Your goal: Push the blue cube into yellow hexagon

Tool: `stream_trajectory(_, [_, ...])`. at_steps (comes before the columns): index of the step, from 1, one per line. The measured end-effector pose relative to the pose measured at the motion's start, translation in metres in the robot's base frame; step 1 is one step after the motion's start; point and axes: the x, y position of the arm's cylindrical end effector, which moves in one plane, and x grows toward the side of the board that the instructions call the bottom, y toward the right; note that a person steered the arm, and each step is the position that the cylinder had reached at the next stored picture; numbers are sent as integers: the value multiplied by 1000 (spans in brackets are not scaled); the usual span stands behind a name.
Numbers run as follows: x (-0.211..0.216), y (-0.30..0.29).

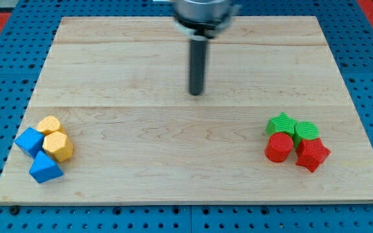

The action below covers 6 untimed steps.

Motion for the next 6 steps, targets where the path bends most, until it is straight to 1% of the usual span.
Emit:
stream_trajectory(2, [-4,-212])
stream_trajectory(3, [23,-278])
stream_trajectory(4, [49,-278])
stream_trajectory(6, [120,-275])
